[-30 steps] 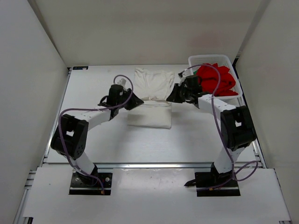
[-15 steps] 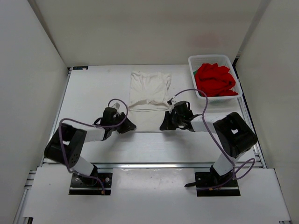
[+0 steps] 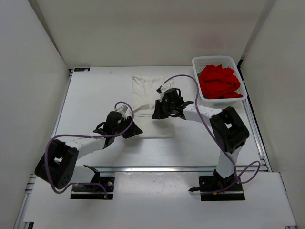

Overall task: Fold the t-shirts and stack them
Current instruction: Fold the folded rectangular tshirt in 1/3 of the way

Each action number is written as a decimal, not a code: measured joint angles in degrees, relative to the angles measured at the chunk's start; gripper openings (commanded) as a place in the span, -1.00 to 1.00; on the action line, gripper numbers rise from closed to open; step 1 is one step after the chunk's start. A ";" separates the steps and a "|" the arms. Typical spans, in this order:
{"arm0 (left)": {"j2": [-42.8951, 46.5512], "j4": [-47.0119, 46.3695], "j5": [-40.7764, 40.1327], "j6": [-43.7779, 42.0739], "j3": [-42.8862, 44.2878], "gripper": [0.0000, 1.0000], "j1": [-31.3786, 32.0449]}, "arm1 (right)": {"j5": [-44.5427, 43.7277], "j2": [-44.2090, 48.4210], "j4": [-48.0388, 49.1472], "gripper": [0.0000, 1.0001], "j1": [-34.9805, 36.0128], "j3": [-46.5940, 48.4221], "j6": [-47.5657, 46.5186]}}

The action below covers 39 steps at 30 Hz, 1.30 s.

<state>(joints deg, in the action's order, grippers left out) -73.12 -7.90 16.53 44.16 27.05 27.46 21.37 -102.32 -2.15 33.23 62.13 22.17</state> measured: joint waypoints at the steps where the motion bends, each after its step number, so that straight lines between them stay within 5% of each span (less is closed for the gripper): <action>1: -1.84 -0.81 0.04 0.02 0.09 -0.21 0.04 | -0.22 -2.38 -0.02 -1.00 0.13 2.36 -0.35; 7: -9.97 -2.89 1.14 0.46 -0.61 -0.26 -1.55 | -3.26 -13.05 -2.82 -0.99 0.57 11.41 -2.29; 18: -8.59 -7.58 2.62 0.83 -4.17 -0.24 -2.95 | -12.44 -20.74 -5.07 -1.00 1.53 22.82 -4.55; 26: -4.48 -1.31 2.51 -0.35 -4.11 -0.16 -3.58 | -18.47 -26.14 -6.82 -1.00 -2.73 39.78 -5.66; 29: -1.60 1.90 2.45 -1.55 -3.04 -0.11 -4.48 | -18.75 -19.37 -5.99 -1.00 -3.91 33.64 -5.84; 34: 2.56 4.52 2.14 -3.58 -2.29 -0.07 -9.57 | -13.14 -0.68 1.46 -1.00 -2.99 6.08 -3.41; 39: 2.01 6.45 0.74 -4.94 -2.27 -0.07 -12.66 | -7.78 6.19 6.78 -1.00 -2.99 -14.36 0.76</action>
<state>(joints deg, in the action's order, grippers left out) -71.11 -1.45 17.28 39.22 24.77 14.81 13.58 -96.14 4.62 30.24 47.77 22.94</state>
